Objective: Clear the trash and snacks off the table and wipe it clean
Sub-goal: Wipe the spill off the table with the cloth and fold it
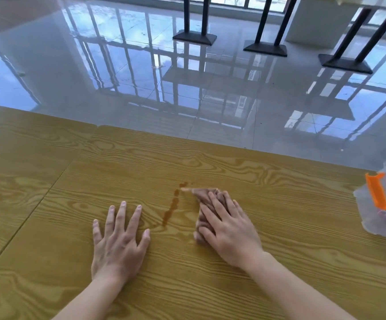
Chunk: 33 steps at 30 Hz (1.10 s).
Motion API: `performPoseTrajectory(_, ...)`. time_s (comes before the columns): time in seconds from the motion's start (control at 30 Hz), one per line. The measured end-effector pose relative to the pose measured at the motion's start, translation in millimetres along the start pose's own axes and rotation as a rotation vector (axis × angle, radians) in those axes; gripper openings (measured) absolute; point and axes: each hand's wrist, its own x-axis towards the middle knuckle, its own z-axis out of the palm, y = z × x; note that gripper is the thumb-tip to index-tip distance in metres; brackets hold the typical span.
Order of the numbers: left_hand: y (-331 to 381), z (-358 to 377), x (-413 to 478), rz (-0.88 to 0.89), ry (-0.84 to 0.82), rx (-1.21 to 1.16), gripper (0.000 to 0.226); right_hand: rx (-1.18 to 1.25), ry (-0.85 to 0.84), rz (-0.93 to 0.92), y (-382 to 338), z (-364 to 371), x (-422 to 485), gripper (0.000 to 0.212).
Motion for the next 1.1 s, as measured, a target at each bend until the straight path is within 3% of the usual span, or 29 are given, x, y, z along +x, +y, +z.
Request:
performPoseTrajectory(0.1, 1, 0, 0, -0.001, -0.004, 0.002, 0.072, -0.131, -0.029, 0.017, 34, -1, 4, 0.065)
performPoseTrajectory(0.2, 2, 0, -1, 0.006, 0.003, -0.003, 0.071, 0.000, -0.013, 0.377, 37, -19, 67, 0.065)
performPoseTrajectory(0.4, 3, -3, -2, 0.006, 0.015, -0.019, 0.071, -0.005, -0.057, 0.053, -9, -13, 119, 0.057)
performPoseTrajectory(0.57, 3, -3, -2, 0.006, 0.020, -0.022, 0.069, -0.058, 0.015, -0.167, 1, -12, 48, 0.055)
performPoseTrajectory(0.7, 3, -1, -3, 0.012, 0.013, 0.000, 0.069, -0.079, 0.012, -0.138, 9, 0, -9, 0.055)
performPoseTrajectory(0.87, 5, -5, -3, 0.003, 0.014, -0.010, 0.069, 0.045, -0.037, 0.160, -19, -12, 88, 0.060)
performPoseTrajectory(0.97, 4, -6, -3, 0.005, 0.005, -0.022, 0.069, 0.007, -0.078, 0.074, -30, -12, 106, 0.057)
performPoseTrajectory(1.1, 4, -7, -3, 0.005, 0.019, -0.044, 0.069, -0.027, -0.002, 0.049, -6, -3, 36, 0.058)
